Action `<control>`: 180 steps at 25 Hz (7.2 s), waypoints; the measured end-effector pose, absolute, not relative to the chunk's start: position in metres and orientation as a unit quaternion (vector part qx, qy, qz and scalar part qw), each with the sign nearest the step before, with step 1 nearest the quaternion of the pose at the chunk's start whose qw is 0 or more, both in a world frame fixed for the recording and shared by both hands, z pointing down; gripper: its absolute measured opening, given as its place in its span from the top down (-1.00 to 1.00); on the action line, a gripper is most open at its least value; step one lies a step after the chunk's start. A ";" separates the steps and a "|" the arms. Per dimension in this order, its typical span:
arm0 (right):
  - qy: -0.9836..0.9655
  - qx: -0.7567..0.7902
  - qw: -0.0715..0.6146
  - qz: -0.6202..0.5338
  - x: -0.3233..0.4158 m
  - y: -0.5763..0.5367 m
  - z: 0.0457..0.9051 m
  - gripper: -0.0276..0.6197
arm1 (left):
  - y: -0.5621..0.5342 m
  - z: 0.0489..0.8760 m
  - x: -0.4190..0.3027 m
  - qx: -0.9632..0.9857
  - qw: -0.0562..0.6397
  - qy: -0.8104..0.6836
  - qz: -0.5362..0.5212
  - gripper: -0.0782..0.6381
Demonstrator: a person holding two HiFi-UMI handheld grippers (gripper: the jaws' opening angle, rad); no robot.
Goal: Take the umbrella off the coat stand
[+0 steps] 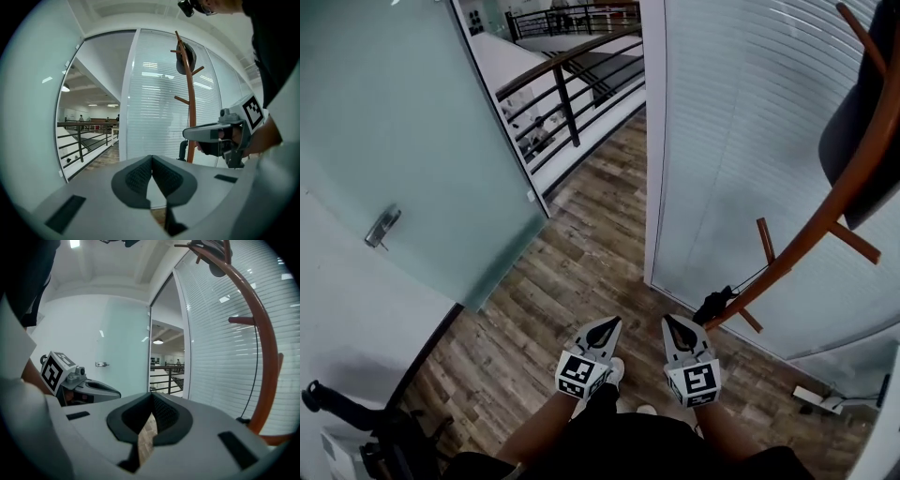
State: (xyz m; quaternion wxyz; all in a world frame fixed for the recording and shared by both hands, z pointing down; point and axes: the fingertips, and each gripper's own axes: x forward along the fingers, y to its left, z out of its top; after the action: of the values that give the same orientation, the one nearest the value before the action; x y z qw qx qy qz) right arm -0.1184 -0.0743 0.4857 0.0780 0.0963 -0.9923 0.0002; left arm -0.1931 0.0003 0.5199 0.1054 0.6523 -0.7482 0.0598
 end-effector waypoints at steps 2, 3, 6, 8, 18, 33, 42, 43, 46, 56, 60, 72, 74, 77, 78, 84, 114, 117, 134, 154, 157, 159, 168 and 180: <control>-0.989 0.123 0.084 0.004 -0.122 -0.089 0.487 0.90 | -0.019 0.525 -0.203 0.673 0.112 -0.729 0.064 0.75; -0.987 0.137 0.087 0.008 -0.123 -0.096 0.488 0.90 | -0.029 0.528 -0.207 0.683 0.114 -0.718 0.068 0.75; -0.979 0.178 0.092 0.025 -0.128 -0.116 0.491 0.90 | -0.062 0.536 -0.214 0.718 0.112 -0.682 0.084 0.75; -0.973 0.208 0.093 0.031 -0.128 -0.127 0.492 0.90 | -0.081 0.543 -0.211 0.744 0.111 -0.652 0.097 0.75; -0.919 0.381 0.093 0.051 -0.092 -0.162 0.500 0.90 | -0.133 0.569 -0.198 0.830 0.120 -0.534 0.109 0.74; -0.866 0.486 0.098 0.065 -0.030 -0.168 0.518 0.90 | -0.189 0.631 -0.130 0.884 0.128 -0.417 0.171 0.11; -0.857 0.502 0.098 0.071 0.005 -0.157 0.538 0.90 | -0.224 0.693 -0.084 0.889 0.130 -0.377 0.225 -0.15; -0.856 0.502 0.101 0.070 0.007 -0.157 0.540 0.90 | -0.227 0.701 -0.081 0.888 0.133 -0.375 0.230 -0.16; -0.856 0.502 0.107 0.068 0.011 -0.155 0.543 0.90 | -0.233 0.718 -0.072 0.888 0.146 -0.365 0.239 -0.19; -0.848 0.511 0.114 0.076 0.029 -0.150 0.559 0.90 | -0.246 0.742 -0.045 0.904 0.143 -0.323 0.241 -0.23; -0.847 0.513 0.117 0.082 0.034 -0.147 0.568 0.90 | -0.251 0.749 -0.043 0.911 0.140 -0.313 0.231 -0.23; -0.838 0.511 0.147 0.121 0.034 -0.157 0.615 0.90 | -0.251 0.747 -0.042 0.917 0.135 -0.306 0.219 0.04; -0.838 0.510 0.149 0.126 0.032 -0.158 0.621 0.90 | -0.250 0.746 -0.042 0.917 0.140 -0.305 0.218 0.06; -0.835 0.511 0.157 0.130 0.033 -0.156 0.630 0.90 | -0.248 0.745 -0.043 0.915 0.144 -0.308 0.216 0.08; -0.834 0.511 0.158 0.133 0.034 -0.155 0.633 0.89 | -0.248 0.744 -0.043 0.915 0.142 -0.311 0.215 0.09; -0.828 0.514 0.152 0.163 0.035 -0.153 0.645 0.90 | -0.247 0.734 -0.045 0.914 0.127 -0.325 0.206 0.10; -0.829 0.532 0.062 0.164 0.024 -0.174 0.587 0.90 | -0.244 0.544 -0.068 0.926 0.012 -0.359 0.119 0.11; -0.828 0.534 0.057 0.160 0.030 -0.177 0.582 0.90 | -0.250 0.527 -0.071 0.924 0.003 -0.367 0.109 0.11; -0.838 0.522 0.042 0.151 0.019 -0.187 0.560 0.90 | -0.291 0.459 -0.137 0.899 0.028 -0.433 0.056 0.10; -0.867 0.487 0.034 0.102 -0.011 -0.186 0.530 0.90 | -0.287 0.488 -0.204 0.858 0.062 -0.504 0.079 0.10; -0.872 0.479 0.034 0.094 -0.019 -0.186 0.526 0.90 | -0.277 0.498 -0.203 0.857 0.067 -0.504 0.083 0.10; -0.874 0.477 0.033 0.089 -0.023 -0.188 0.522 0.90 | -0.271 0.504 -0.200 0.856 0.068 -0.506 0.086 0.11; -0.873 0.480 0.031 0.074 -0.023 -0.189 0.512 0.90 | -0.229 0.534 -0.175 0.852 0.081 -0.507 0.103 0.11; -0.885 0.460 0.038 0.063 -0.026 -0.182 0.494 0.90 | -0.183 0.534 -0.144 0.865 0.087 -0.485 0.101 0.10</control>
State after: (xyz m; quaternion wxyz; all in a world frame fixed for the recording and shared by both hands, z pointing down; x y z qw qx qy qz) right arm -0.0257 -0.1818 0.4941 0.0378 0.4602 -0.8848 0.0629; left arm -0.1436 -0.1833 0.5345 0.0865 0.8646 -0.4846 0.1008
